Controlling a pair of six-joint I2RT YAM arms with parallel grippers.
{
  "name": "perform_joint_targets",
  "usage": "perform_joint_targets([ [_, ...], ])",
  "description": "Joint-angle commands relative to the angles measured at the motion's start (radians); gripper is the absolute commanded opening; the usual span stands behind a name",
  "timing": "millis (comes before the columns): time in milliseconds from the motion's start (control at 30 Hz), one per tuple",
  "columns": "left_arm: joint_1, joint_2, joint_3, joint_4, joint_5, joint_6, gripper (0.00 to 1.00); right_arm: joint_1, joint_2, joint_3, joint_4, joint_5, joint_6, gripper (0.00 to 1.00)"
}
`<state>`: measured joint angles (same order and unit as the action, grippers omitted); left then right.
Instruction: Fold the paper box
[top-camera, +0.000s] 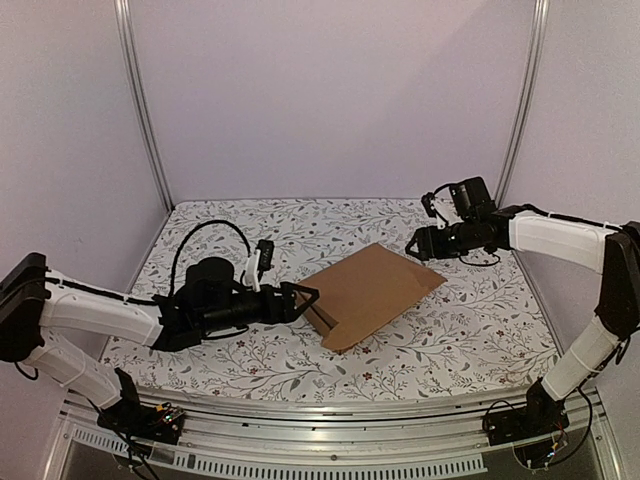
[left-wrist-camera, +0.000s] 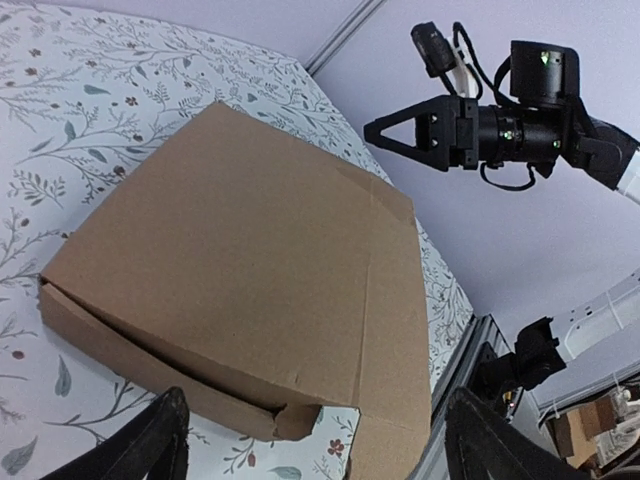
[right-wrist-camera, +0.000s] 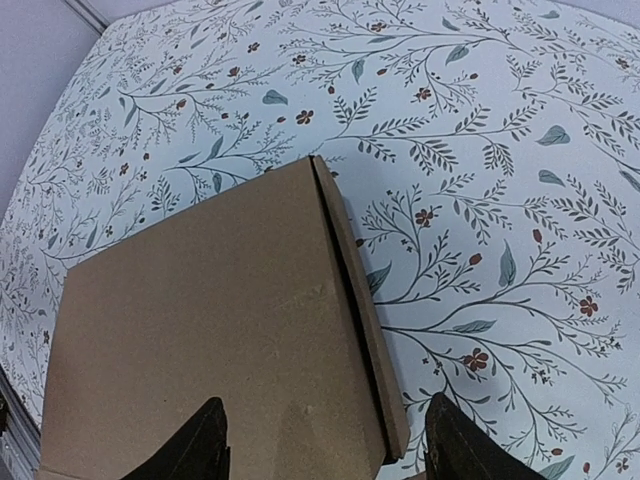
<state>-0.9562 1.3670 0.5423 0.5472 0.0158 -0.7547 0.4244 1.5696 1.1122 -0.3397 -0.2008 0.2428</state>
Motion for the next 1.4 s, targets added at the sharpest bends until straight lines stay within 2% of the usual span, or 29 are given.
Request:
perform_joint_targets([
  [0,0.053,0.072,-0.031,0.125,0.182,-0.23,0.87,-0.007,0.043,0.046,0.001,-0.053,0.022,0.66],
  [200,0.076,0.239,-0.035,0.363,0.353,-0.473,0.85,-0.019,0.092,0.068,-0.001,-0.062,0.021,0.66],
  [467,0.069,0.461,0.031,0.603,0.437,-0.663,0.81,-0.018,0.101,0.062,-0.003,-0.062,0.023,0.66],
  [1033,0.051,0.487,0.105,0.55,0.47,-0.692,0.77,-0.018,0.138,0.048,-0.008,-0.083,0.003,0.54],
  [1233,0.038,0.516,0.119,0.56,0.474,-0.699,0.77,-0.018,0.151,0.035,-0.003,-0.134,0.012,0.42],
  [1367,0.025,0.527,0.132,0.56,0.482,-0.704,0.76,-0.018,0.147,0.017,0.01,-0.15,0.022,0.4],
])
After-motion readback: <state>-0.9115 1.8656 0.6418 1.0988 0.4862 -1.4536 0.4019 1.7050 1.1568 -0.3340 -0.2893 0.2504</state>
